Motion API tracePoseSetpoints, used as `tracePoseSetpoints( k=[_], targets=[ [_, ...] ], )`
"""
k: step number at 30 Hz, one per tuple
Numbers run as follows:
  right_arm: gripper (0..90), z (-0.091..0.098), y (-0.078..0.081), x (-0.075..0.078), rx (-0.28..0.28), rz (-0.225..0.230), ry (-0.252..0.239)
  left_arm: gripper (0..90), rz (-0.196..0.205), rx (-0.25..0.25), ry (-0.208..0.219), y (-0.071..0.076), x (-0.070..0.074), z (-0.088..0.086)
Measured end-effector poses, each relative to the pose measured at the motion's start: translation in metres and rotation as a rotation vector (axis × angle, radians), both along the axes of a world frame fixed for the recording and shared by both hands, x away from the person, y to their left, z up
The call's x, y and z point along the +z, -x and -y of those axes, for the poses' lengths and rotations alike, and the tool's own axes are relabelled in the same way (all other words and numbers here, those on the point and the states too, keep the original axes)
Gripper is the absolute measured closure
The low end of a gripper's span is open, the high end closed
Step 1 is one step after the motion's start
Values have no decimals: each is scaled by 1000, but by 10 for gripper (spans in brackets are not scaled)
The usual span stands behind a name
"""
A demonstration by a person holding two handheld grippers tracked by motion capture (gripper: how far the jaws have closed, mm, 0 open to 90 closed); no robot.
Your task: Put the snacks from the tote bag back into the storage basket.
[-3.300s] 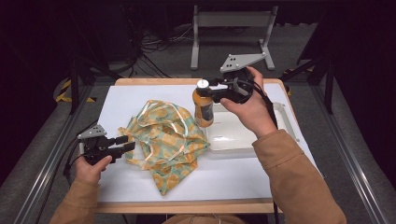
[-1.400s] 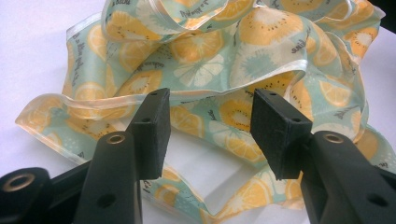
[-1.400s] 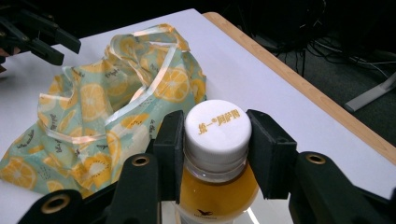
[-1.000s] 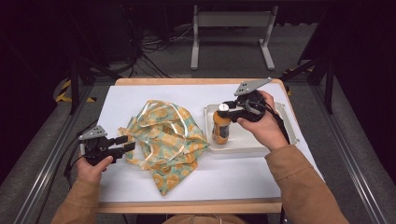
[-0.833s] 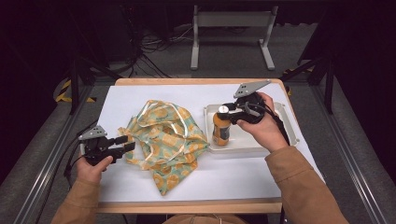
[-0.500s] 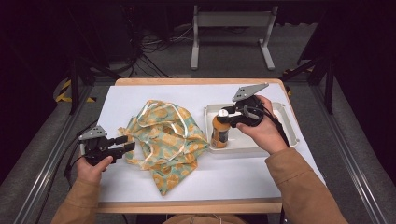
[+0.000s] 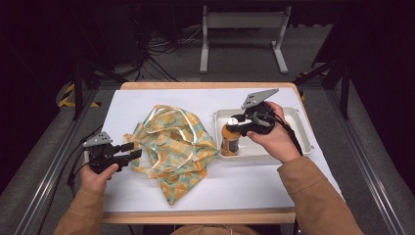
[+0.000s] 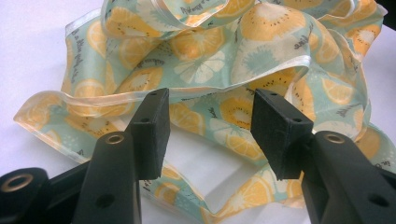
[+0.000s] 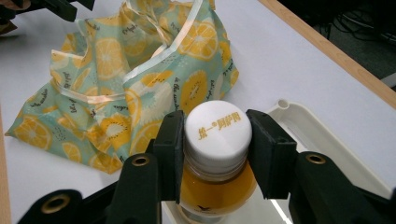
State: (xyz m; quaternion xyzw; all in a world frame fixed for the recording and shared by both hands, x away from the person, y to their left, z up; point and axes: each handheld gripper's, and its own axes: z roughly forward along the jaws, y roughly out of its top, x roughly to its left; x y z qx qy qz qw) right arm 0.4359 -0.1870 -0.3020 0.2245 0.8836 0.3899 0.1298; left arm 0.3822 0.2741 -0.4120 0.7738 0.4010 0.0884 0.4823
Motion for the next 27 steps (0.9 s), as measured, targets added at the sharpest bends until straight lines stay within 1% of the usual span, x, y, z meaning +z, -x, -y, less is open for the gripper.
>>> tracePoseSetpoints(
  k=[3, 16, 17, 19, 20, 21, 23, 24, 26, 27],
  targets=[
    [590, -1, 0, -1, 4, -11, -2, 480, 0, -1, 2, 0, 0, 0],
    [585, -3, 2, -1, 6, -12, 7, 478, 0, 2, 3, 1, 0, 0],
    [554, -3, 4, -1, 6, -15, -3, 477, 2, 3, 0, 1, 0, -1],
    [537, -3, 4, -1, 7, -19, -12, 477, -1, 6, 3, 2, 0, -1],
    [503, -2, 5, 0, 4, -17, -32, 477, -1, 7, 3, 2, 0, -2],
    [501, -1, 5, 1, 6, -20, -43, 476, -1, 8, 2, 2, 0, -2],
    [499, -1, 5, 2, 7, -22, -51, 475, -3, 8, 0, 3, 0, -3],
    [482, 1, 7, 5, 5, -12, -66, 475, 1, 11, 0, 4, 0, -4],
    [478, 2, 8, 7, 7, -12, -76, 475, 4, 9, -2, 4, 0, -5],
    [460, 3, 9, 9, 5, -8, -85, 474, 3, 12, 1, 5, 1, -5]
  ],
)
